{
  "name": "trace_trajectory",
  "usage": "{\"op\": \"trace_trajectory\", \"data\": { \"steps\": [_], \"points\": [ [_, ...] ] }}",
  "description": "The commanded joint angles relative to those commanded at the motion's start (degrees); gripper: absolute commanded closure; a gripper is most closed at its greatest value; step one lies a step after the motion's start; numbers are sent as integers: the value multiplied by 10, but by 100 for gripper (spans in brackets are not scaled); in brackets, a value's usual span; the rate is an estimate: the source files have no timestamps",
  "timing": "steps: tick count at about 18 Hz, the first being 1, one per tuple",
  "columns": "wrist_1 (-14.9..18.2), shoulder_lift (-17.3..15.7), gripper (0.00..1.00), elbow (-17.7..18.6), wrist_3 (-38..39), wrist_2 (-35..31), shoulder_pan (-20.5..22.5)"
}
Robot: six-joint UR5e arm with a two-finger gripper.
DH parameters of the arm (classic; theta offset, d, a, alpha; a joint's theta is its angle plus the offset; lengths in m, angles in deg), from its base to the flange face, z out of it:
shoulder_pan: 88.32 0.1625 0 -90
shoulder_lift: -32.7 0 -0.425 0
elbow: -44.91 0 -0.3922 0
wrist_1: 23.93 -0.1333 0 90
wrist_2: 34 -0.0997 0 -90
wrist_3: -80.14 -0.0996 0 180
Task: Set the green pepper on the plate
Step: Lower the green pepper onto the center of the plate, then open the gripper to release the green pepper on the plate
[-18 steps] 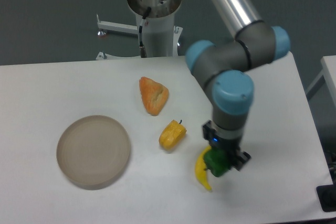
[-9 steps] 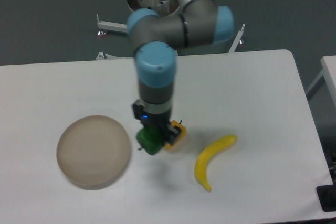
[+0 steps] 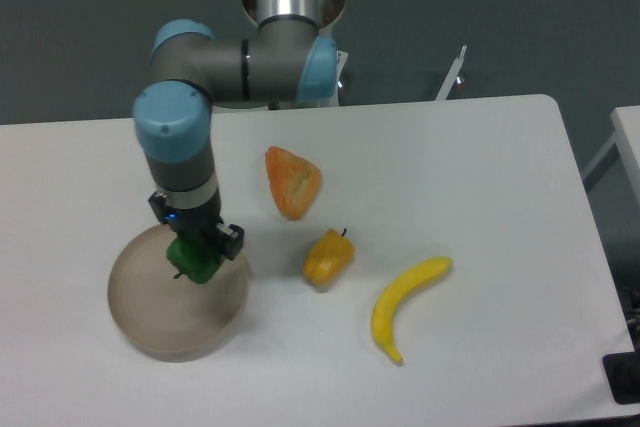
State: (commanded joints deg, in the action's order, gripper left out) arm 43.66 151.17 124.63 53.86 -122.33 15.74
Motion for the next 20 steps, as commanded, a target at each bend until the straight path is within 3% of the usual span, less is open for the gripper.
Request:
{"op": "trace_trajectory", "data": {
  "steps": [3, 6, 20],
  "points": [
    [-3, 15, 61, -3, -2, 0, -3],
    [-31, 22, 61, -2, -1, -1, -4],
    [-47, 50, 61, -3, -4, -11, -9]
  ]
}}
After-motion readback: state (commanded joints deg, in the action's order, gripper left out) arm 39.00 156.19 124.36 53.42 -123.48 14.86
